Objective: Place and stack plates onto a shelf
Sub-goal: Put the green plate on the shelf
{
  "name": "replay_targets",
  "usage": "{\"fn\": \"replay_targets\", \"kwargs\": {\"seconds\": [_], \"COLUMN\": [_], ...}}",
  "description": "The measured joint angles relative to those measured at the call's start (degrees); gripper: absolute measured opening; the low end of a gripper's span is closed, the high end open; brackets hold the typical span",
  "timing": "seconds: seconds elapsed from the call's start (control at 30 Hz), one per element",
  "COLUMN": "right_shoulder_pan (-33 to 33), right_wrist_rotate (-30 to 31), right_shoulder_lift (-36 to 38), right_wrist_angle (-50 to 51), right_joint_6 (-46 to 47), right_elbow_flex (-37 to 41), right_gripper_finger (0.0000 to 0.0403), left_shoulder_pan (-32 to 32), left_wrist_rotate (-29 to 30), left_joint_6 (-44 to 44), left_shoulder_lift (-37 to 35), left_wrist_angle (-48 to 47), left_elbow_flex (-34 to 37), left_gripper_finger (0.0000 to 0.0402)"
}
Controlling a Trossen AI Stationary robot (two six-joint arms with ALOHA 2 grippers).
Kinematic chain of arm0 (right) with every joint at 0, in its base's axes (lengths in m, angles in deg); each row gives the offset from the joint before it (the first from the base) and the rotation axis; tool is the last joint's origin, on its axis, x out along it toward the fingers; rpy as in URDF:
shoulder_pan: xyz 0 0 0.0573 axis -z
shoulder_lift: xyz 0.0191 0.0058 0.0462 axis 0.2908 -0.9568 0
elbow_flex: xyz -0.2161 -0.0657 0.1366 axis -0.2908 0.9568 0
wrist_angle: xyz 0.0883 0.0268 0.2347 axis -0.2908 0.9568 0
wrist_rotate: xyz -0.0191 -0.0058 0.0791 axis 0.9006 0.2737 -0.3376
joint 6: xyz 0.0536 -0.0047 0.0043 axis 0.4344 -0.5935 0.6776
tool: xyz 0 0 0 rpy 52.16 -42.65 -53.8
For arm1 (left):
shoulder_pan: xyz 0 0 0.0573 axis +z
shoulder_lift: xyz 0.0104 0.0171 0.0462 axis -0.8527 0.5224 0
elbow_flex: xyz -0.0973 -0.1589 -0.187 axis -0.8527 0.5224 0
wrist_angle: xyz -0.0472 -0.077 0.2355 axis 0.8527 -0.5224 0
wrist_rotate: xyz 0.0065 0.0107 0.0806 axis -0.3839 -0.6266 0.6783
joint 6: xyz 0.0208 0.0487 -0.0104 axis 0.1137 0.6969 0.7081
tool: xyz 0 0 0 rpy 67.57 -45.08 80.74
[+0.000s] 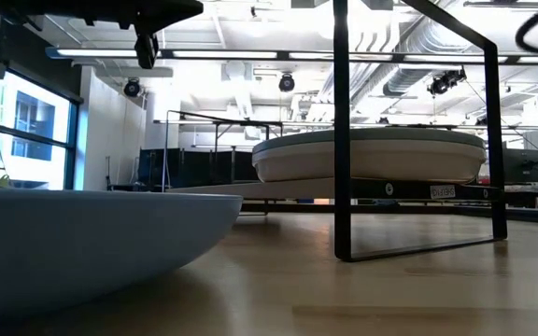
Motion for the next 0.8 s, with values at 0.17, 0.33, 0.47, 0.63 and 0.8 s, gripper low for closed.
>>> {"fn": "replay_targets", "kwargs": {"seconds": [0.17,0.33,0.47,0.63,0.8], "right_shoulder_pan": [0.00,-0.12,-0.15,-0.15,-0.15], "right_wrist_rotate": [0.00,-0.02,-0.66,-0.96,-1.19], "right_shoulder_lift": [-1.13,-2.83,-4.15,-5.98,-7.39], "right_wrist_angle": [-5.87,-6.97,-10.91,-10.93,-11.06], "right_joint_6": [0.02,-0.76,-4.19,-8.16,-10.42], "right_elbow_flex": [3.13,4.82,5.80,5.86,5.86], "right_gripper_finger": [0.0157,0.0157,0.0157,0.0157,0.0138], "left_shoulder_pan": [0.00,0.00,0.00,0.00,0.00], "left_wrist_rotate": [0.01,0.00,0.01,0.01,0.01], "left_joint_6": [0.00,-0.03,-0.09,-0.07,-0.06], "left_shoulder_lift": [0.00,0.00,0.00,0.00,0.00], "left_wrist_angle": [0.03,0.04,0.03,0.03,0.03], "left_elbow_flex": [0.01,0.00,0.00,0.00,0.00], "left_gripper_finger": [0.0000,0.0000,0.0000,0.0000,0.0000]}}
